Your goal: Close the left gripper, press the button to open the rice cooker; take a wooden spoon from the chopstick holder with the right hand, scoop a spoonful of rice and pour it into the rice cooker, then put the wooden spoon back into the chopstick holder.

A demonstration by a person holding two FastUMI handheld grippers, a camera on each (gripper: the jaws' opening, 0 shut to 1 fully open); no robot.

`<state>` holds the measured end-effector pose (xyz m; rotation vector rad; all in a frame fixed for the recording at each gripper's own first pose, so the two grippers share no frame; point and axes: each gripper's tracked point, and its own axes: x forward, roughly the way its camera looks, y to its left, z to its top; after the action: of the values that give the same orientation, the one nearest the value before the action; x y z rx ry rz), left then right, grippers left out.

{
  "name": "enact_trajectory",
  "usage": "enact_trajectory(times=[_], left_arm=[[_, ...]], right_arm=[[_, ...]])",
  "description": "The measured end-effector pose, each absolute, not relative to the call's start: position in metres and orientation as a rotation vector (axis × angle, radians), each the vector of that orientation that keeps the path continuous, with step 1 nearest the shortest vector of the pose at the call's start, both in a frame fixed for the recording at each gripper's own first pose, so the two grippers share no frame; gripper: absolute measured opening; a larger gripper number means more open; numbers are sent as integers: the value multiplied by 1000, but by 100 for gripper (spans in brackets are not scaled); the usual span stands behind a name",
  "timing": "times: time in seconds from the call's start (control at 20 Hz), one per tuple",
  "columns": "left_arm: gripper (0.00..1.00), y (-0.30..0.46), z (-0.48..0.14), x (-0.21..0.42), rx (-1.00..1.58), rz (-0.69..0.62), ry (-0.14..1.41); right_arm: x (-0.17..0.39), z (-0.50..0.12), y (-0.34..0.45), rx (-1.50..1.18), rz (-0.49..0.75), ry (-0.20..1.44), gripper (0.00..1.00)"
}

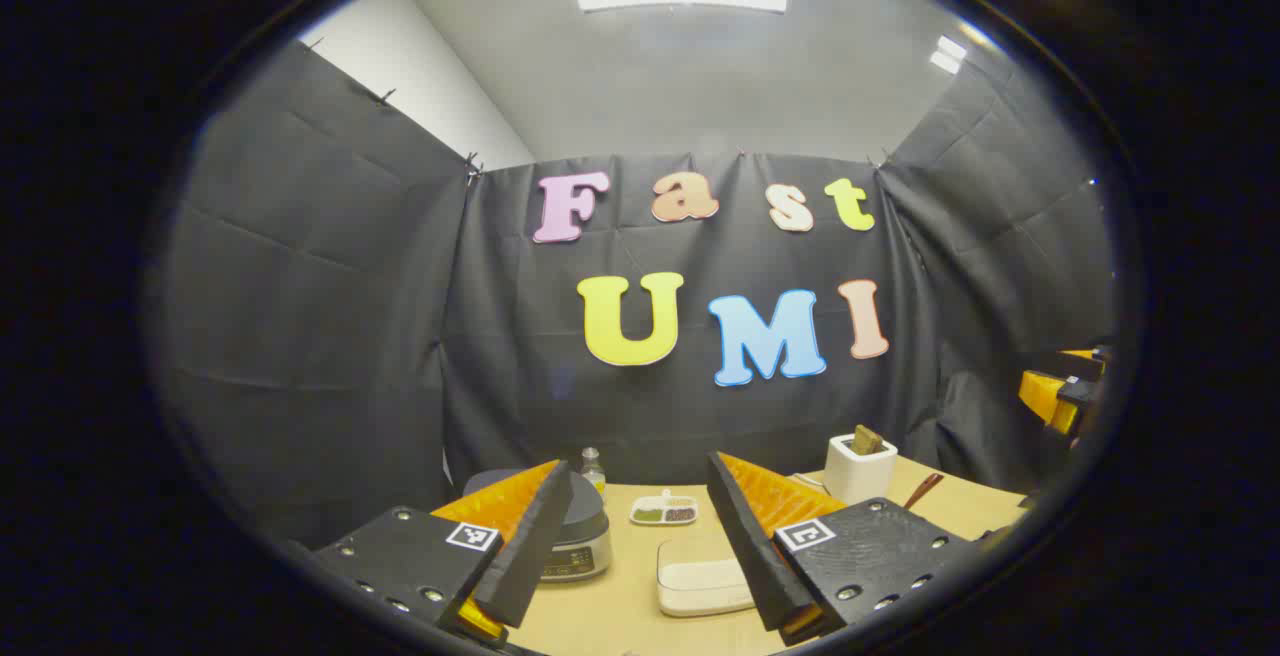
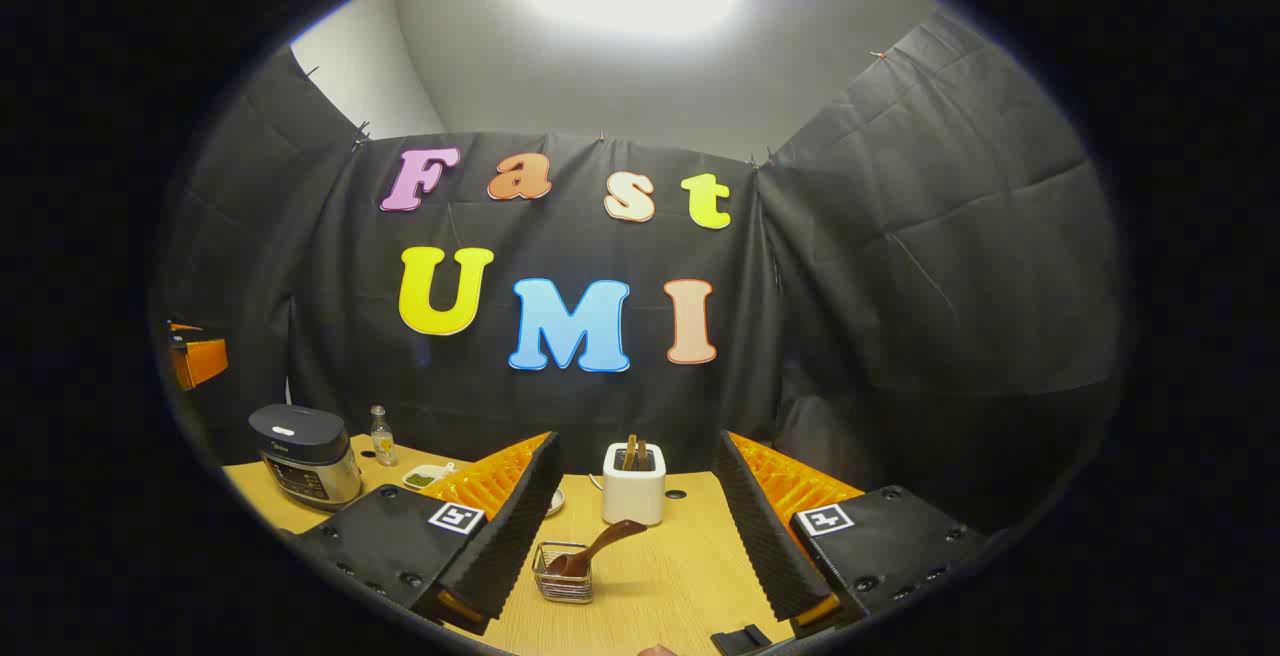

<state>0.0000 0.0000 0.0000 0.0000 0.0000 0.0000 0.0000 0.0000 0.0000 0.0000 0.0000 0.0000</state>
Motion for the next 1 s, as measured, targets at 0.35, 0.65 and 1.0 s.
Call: enact_trajectory(times=[0.35, 0.65, 1.0], left_arm=[[83, 1, 2, 0, -6, 10, -6], [83, 4, 4, 2, 1, 24, 0], [83, 2, 4, -1, 8, 37, 1]], right_arm=[[3, -1, 5, -6, 14, -5, 98], [6, -3, 3, 1, 15, -4, 98], [7, -3, -1, 4, 22, -7, 98]])
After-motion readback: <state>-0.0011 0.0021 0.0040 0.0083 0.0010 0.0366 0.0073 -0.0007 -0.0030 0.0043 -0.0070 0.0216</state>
